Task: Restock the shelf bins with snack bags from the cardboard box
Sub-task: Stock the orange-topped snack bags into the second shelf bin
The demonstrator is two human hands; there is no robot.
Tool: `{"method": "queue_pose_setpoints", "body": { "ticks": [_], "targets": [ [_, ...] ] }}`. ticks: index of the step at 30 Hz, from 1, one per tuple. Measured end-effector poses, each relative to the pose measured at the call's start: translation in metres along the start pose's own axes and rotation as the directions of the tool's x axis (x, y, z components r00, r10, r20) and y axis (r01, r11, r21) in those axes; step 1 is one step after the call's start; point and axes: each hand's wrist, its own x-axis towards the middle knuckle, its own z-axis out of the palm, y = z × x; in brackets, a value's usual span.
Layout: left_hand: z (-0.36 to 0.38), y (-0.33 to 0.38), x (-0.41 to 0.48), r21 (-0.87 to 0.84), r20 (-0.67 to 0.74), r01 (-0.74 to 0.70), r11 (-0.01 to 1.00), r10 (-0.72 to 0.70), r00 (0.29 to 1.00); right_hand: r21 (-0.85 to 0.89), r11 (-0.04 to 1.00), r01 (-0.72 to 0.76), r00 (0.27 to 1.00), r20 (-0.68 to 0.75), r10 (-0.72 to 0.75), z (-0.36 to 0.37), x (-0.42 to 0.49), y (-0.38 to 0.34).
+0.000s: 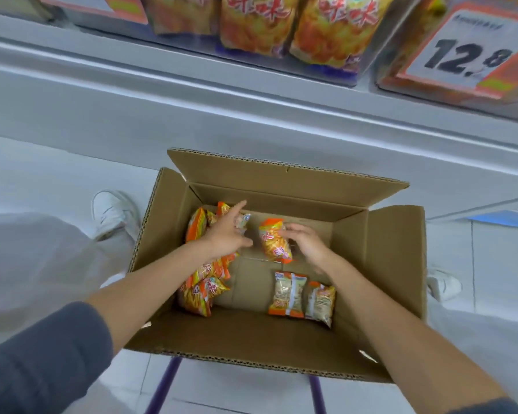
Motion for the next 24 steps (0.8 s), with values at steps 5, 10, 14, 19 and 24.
{"method": "queue_pose_setpoints", "body": {
  "ticks": [5, 10, 14, 19, 24],
  "targets": [
    [0.006, 0.024, -0.015, -0.147, 0.080, -0.009, 0.989, 0.021, 0.997, 0.104, 0.992, 0.066, 0.988, 0.133, -0.080, 0.001, -0.030, -0.027],
    [0.008, 0.026, -0.022, -0.280, 0.092, 0.062, 0.958, -0.037, 0.995, 0.140, 0.978, 0.153, 0.984, 0.072, -0.164, -0.006, -0.045, -0.027],
    [0.009, 0.012, -0.031, -0.180, 0.111, 0.071, 0.981, -0.052, 0.992, 0.000, 0.995, 0.097, 0.975, 0.199, -0.096, -0.006, -0.049, -0.016],
    [0.005, -0.010, -0.027, -0.117, 0.015, 0.071, 0.991, -0.070, 0.997, -0.552, 0.834, 0.003, 0.955, 0.249, 0.162, -0.007, -0.025, 0.042],
    [0.004, -0.027, -0.015, -0.092, 0.002, 0.089, 0.992, -0.089, 0.996, -0.847, 0.531, 0.035, 0.951, 0.191, 0.242, -0.002, -0.001, 0.080]
  ]
}}
